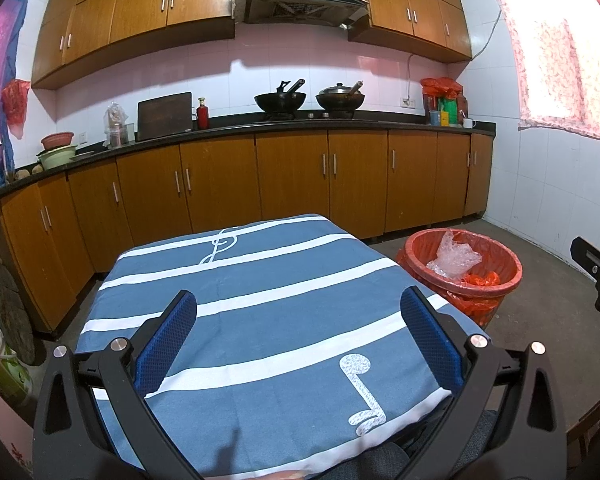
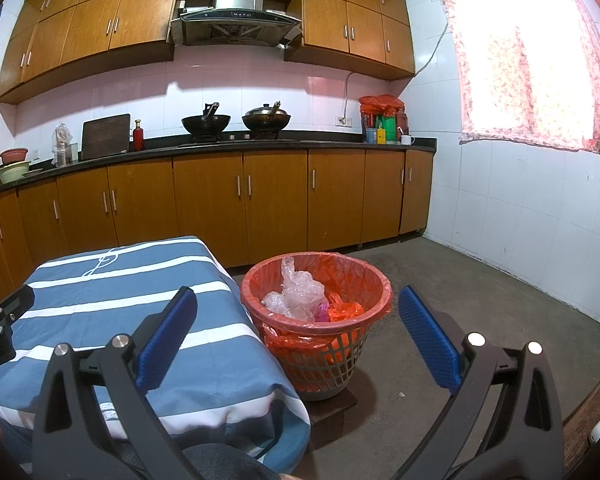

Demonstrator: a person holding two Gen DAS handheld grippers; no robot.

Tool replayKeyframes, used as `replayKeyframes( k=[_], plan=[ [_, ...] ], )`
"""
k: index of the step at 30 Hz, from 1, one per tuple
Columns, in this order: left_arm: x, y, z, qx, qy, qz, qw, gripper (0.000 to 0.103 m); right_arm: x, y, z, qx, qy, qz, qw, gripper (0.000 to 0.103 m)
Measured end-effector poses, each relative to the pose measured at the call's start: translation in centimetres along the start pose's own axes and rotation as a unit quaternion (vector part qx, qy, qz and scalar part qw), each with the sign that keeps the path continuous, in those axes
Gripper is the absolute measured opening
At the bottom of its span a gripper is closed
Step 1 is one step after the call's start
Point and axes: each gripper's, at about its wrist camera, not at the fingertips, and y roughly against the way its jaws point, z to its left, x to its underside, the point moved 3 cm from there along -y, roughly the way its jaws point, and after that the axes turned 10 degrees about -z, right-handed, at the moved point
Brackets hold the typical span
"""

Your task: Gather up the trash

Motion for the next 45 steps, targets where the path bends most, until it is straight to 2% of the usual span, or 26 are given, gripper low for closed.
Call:
replayKeyframes(
  k=[45],
  plan=[
    [0.17,0.01,-0.27,0.001,0.0,0.004,1.0,0.101,-0.12,-0.02,-0.17,0.001,-0.001,0.001,1.0,0.099]
  ],
)
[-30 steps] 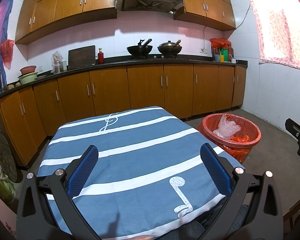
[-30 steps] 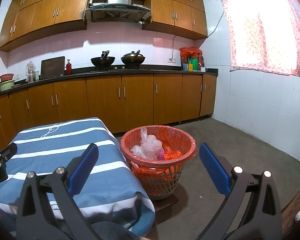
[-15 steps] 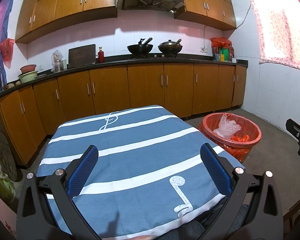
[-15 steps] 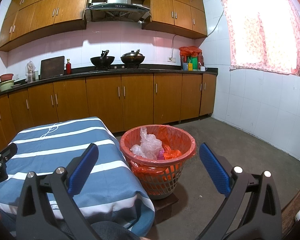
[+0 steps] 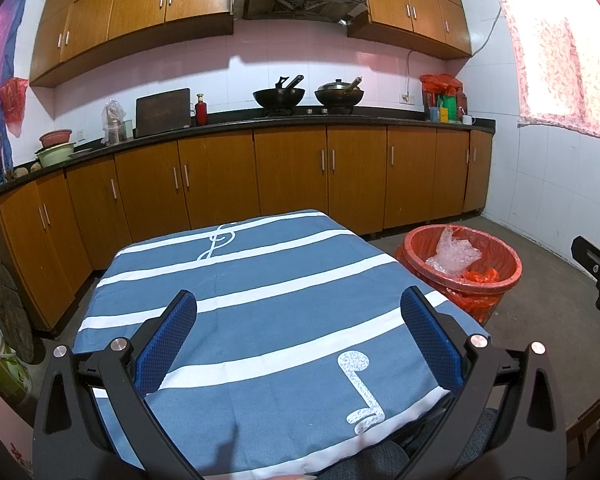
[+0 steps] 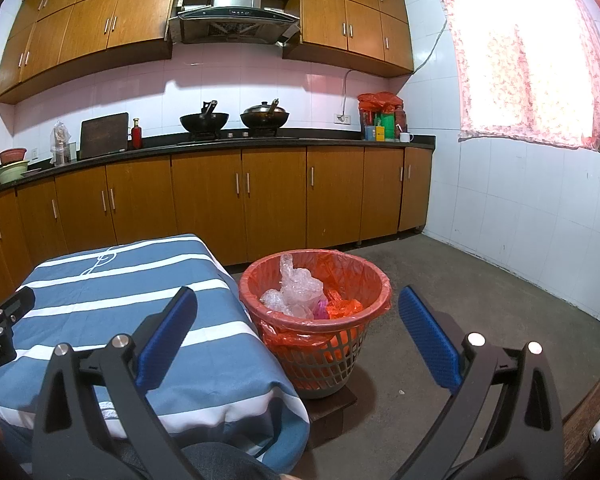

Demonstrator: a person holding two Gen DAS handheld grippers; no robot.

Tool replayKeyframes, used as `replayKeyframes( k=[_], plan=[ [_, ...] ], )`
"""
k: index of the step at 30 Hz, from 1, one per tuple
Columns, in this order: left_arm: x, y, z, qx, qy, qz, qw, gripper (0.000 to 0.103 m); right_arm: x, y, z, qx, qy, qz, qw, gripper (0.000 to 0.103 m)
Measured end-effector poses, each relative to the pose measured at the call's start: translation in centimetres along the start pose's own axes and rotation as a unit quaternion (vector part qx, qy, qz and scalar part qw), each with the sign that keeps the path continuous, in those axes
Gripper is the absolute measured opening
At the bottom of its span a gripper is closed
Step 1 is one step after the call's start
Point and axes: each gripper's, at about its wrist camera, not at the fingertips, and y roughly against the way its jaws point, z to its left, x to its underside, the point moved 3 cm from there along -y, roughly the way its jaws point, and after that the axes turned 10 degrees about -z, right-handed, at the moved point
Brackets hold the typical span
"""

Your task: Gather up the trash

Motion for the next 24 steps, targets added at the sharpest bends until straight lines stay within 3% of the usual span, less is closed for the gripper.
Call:
replayKeyframes(
  k=[24],
  plan=[
    [0.32,-0.06,-0.22,0.001,-0.001,0.002,1.0,0.101,0.05,0.06,-0.19,0.0,0.0,0.001,1.0,0.099]
  ],
)
